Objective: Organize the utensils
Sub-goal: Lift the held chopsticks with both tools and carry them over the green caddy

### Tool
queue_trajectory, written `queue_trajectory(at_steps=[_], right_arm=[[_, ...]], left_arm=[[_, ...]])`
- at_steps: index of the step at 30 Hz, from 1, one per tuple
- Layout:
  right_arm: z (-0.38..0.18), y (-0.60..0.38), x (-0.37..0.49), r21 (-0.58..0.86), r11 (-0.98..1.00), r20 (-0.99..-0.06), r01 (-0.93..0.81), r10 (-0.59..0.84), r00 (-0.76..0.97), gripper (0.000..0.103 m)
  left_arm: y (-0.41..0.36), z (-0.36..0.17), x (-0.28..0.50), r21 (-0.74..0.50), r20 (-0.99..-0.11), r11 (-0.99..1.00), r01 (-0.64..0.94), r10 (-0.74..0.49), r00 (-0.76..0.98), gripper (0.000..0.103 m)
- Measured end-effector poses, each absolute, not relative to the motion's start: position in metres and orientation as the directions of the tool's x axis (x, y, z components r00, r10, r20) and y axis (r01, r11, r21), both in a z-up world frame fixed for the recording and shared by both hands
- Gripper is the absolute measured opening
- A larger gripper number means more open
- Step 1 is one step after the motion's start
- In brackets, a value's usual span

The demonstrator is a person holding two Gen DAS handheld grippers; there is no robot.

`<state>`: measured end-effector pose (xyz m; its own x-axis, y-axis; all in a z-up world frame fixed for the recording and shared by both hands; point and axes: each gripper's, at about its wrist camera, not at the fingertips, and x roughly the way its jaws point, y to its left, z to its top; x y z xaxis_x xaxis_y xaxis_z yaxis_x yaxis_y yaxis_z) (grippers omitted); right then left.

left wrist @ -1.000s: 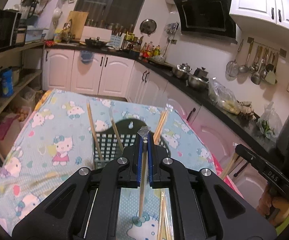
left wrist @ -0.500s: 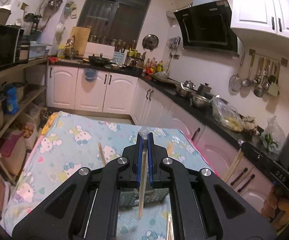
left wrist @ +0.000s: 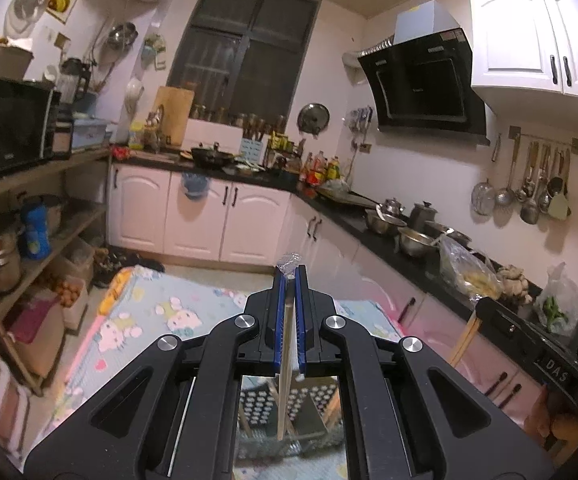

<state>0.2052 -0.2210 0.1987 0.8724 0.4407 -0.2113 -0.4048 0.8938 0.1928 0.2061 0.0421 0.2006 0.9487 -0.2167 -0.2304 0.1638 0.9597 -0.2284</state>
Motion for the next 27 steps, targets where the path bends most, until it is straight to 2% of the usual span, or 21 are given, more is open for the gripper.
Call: queue_trajectory(at_steps=[13, 27], right_arm=[[0.203, -0.203, 0.241, 0.179, 0.901, -0.201, -0.394, 0.426, 0.882, 0.004], [0.168, -0.182, 0.28, 0.188, 0.901, -0.222, -0.39, 0.426, 0.877, 0.004]], left_arm=[[0.048, 0.179, 0.231, -0.247, -0.235, 0.963, 0.108, -0.168, 0.957, 0.001], [0.052, 0.132, 0.251, -0.288, -0.306, 0.954, 0.086, -0.177, 0.935, 0.001]])
